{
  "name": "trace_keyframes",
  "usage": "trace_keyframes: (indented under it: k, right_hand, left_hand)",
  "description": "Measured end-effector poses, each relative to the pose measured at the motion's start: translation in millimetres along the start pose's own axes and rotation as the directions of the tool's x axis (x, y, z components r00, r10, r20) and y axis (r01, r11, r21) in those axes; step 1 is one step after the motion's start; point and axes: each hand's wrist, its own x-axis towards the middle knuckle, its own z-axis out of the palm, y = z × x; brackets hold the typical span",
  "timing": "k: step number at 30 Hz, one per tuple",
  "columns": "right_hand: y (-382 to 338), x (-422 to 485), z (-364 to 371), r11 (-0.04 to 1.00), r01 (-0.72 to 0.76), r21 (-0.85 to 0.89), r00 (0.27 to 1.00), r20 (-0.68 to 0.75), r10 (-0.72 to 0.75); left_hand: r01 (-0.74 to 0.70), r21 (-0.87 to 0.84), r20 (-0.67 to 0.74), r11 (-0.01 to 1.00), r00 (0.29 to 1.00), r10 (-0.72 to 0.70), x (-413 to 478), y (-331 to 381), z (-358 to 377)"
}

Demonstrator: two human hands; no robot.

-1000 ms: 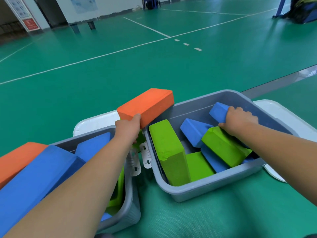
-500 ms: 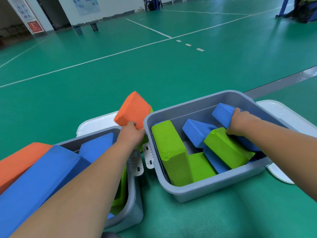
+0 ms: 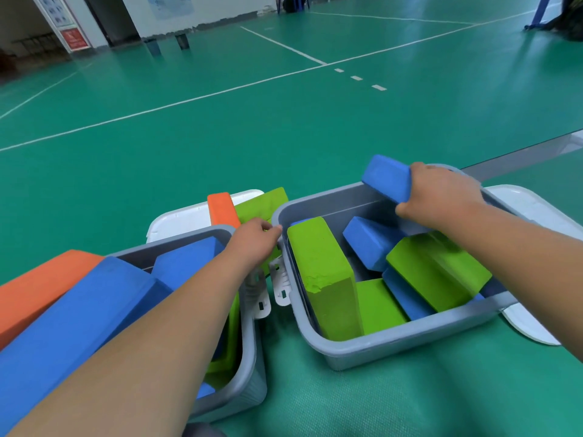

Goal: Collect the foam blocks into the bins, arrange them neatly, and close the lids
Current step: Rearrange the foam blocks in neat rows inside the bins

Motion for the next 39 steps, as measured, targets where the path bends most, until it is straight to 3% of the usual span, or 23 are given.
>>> trace_keyframes:
  k: [3, 6, 9, 12, 14, 17, 18, 22, 26, 31, 35, 39]
  right_hand:
    - [-21.2, 2.1, -7.0, 0.993, 0.117, -0.013, 0.991, -0.056, -0.118]
    - [-32.1, 2.1, -17.0, 0.993, 0.114, -0.01, 0.992, -0.049, -0.114]
    - [-41.1, 1.9, -36.1, 0.992, 0.127, 0.027, 0.991, -0.037, -0.126]
    - [-54.9, -1.2, -47.2, 0.957, 0.289, 0.026, 0.952, -0.109, -0.285]
    - [-64.4, -5.3, -46.9, 0.904, 0.427, -0.014, 0.891, -0.163, -0.423]
    - [-76.4, -6.6, -39.9, 0.827, 0.56, -0.05, 0.805, -0.201, -0.558]
    - [-80.6, -5.4, -35.4, 0.804, 0.591, -0.071, 0.782, -0.194, -0.592]
    - [-92.5, 3.6, -10.6, 0.793, 0.605, -0.068, 0.773, -0.189, -0.606]
    - [-91.6, 6.7, 10.1, 0.836, 0.549, 0.006, 0.813, -0.237, -0.532]
    - [-82.6, 1.0, 25.7, 0.836, 0.548, 0.037, 0.833, -0.123, -0.54]
    - [-77.7, -1.7, 25.9, 0.865, 0.494, 0.081, 0.868, -0.096, -0.487]
    - [-73.5, -4.3, 22.2, 0.886, 0.448, 0.122, 0.894, -0.083, -0.441]
  left_hand:
    - [0.025, -0.301, -0.042, 0.953, 0.998, -0.04, 2.6, 10.0, -3.5]
    - [0.115, -0.562, 0.001, 0.819, 0.99, -0.139, 6.1, 23.8, -5.4]
    - [0.157, -0.655, 0.041, 0.739, 0.984, -0.173, 8.2, 30.7, -3.9]
    - [0.146, -0.735, 0.06, 0.662, 0.987, -0.151, 7.3, 35.5, -4.6]
    - [0.165, -0.837, 0.111, 0.522, 0.985, -0.133, 6.2, 42.1, -8.8]
    - [0.219, -0.951, 0.196, 0.219, 0.973, -0.121, 4.5, 53.8, -18.1]
    - [0.219, -0.955, 0.199, 0.199, 0.973, -0.112, 4.1, 55.5, -19.7]
    - [0.189, -0.922, 0.141, 0.338, 0.977, -0.162, 2.5, 43.4, -21.4]
    - [0.208, -0.864, 0.044, 0.458, 0.938, -0.344, 3.9, 18.1, -33.9]
    - [0.264, -0.797, -0.009, 0.543, 0.894, -0.449, 4.3, -2.9, -47.6]
    - [0.335, -0.595, -0.136, 0.731, 0.854, -0.502, 5.9, -1.4, -49.6]
    - [0.332, -0.285, -0.325, 0.899, 0.849, -0.417, 7.1, 3.1, -46.3]
